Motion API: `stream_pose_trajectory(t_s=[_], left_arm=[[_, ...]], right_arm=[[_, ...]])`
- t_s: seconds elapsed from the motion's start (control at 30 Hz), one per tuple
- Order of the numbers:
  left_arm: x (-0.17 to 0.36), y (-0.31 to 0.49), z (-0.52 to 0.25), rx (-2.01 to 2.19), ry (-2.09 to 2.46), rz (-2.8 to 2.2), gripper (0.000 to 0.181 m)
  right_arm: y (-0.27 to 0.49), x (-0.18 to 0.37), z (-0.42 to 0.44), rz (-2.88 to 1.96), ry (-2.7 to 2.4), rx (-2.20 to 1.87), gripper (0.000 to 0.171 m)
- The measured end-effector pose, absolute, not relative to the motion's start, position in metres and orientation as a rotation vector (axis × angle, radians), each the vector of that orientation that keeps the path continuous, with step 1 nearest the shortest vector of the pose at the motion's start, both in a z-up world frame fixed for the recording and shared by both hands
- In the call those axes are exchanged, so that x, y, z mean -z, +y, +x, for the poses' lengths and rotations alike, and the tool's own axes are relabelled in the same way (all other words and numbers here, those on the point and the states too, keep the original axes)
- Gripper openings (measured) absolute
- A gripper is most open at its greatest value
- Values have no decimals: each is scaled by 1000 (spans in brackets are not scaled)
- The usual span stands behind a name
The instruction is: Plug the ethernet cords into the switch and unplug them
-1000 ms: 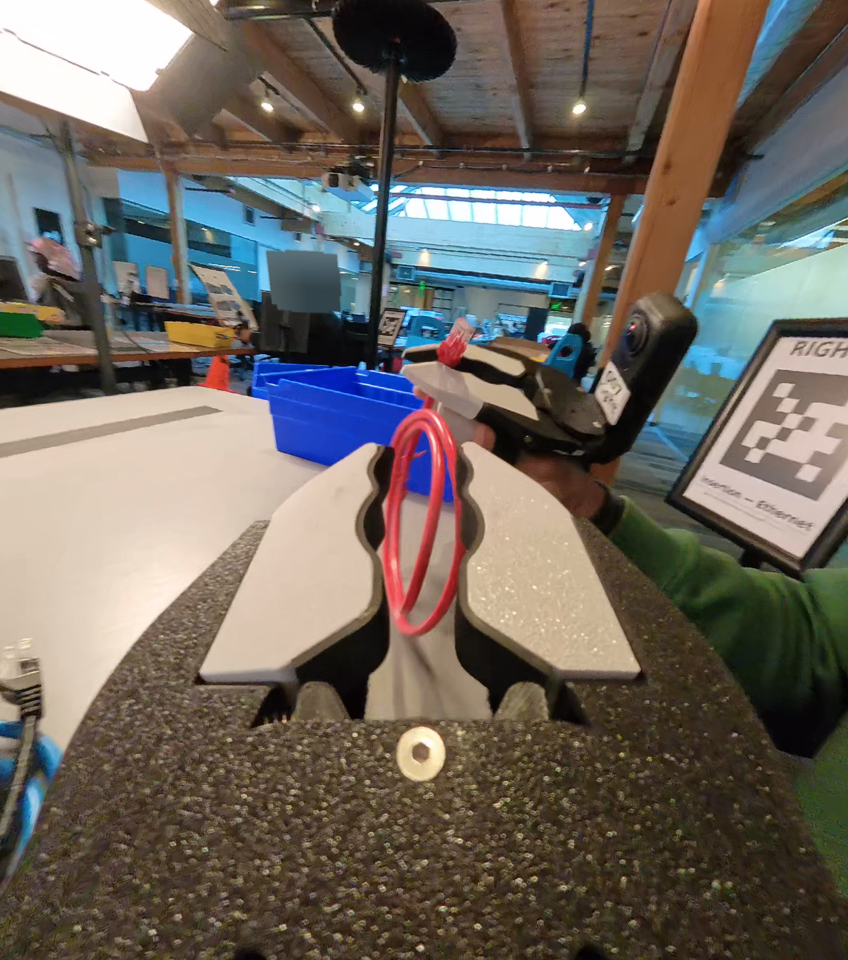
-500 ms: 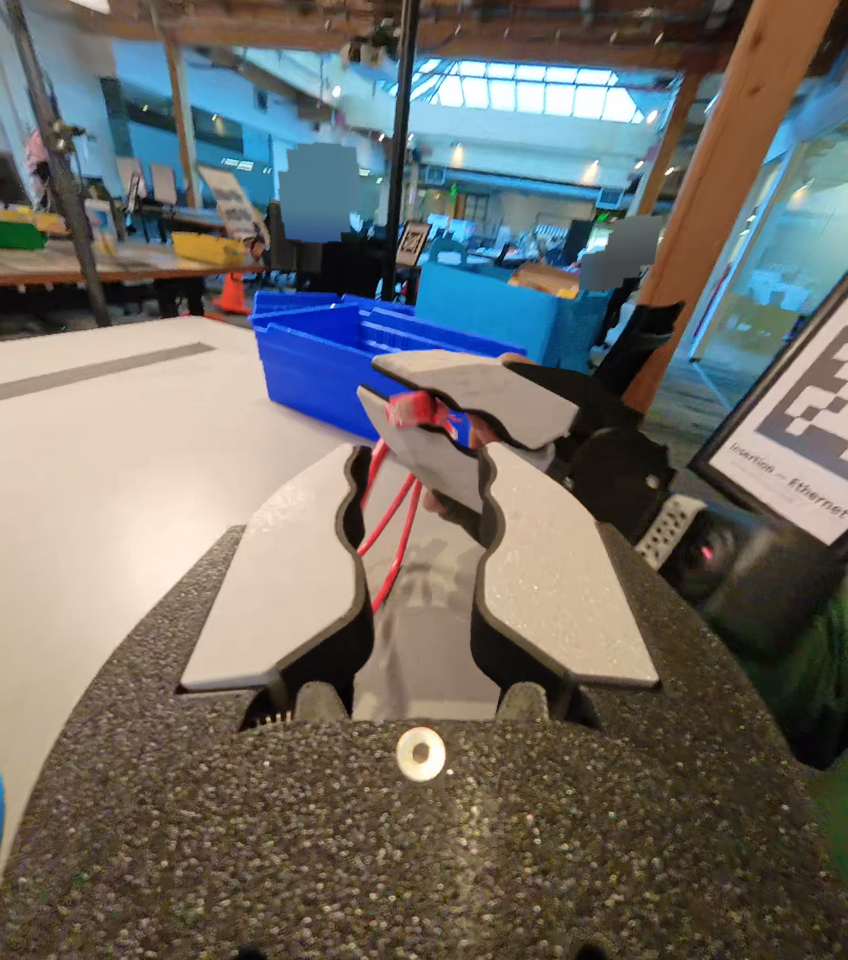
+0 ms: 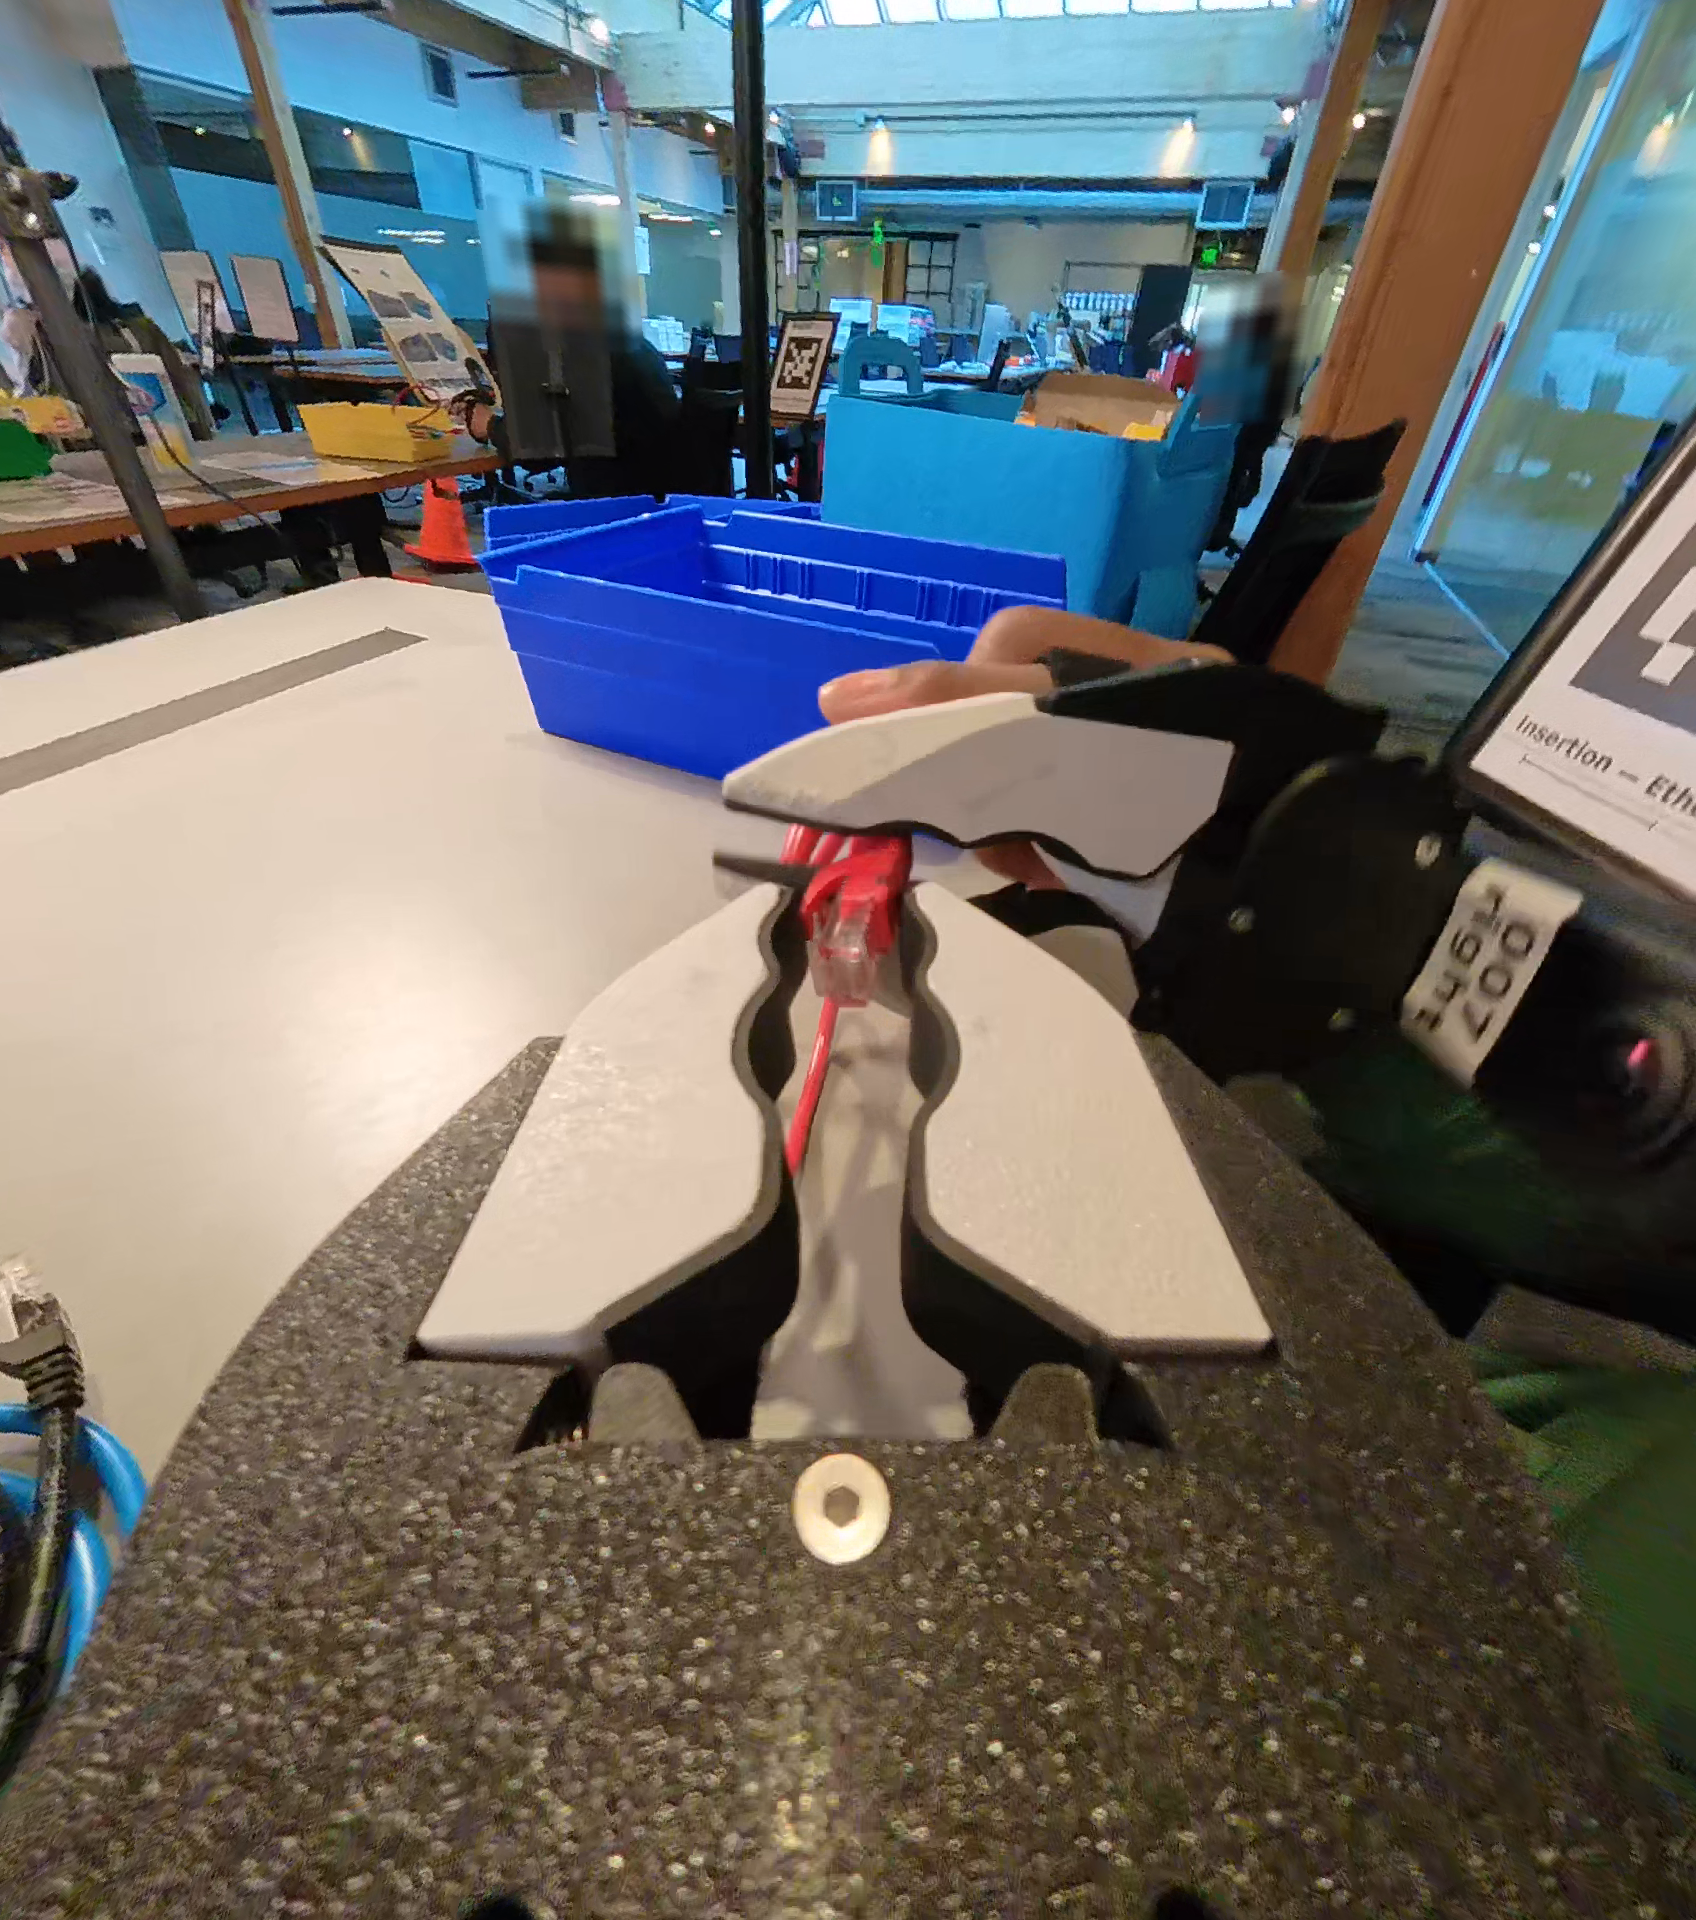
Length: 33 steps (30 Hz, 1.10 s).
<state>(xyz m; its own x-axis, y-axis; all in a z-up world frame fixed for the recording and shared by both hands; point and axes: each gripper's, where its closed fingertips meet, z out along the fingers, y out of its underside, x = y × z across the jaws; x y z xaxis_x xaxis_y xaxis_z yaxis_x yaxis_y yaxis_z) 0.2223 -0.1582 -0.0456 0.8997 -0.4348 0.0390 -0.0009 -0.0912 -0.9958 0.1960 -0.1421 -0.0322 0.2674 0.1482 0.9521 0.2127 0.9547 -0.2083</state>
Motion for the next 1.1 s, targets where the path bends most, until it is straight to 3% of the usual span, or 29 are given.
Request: stream_pose_trajectory(t_s=[0.07, 0.5, 0.8, 1.1], left_arm=[[44, -160, 225, 353, 402, -1595, 18], [59, -178, 258, 99, 853, -1493, 17], [64, -169, 241, 71, 726, -1561, 21], [62, -170, 226, 78, 667, -1577, 21]], right_arm=[[-146, 44, 199, -333, -1453, -24, 23], [-184, 57, 250, -470, -1875, -494, 27], [-150, 65, 239, -565, -1831, -292, 12], [-42, -5, 265, -648, -1243, 395, 12]])
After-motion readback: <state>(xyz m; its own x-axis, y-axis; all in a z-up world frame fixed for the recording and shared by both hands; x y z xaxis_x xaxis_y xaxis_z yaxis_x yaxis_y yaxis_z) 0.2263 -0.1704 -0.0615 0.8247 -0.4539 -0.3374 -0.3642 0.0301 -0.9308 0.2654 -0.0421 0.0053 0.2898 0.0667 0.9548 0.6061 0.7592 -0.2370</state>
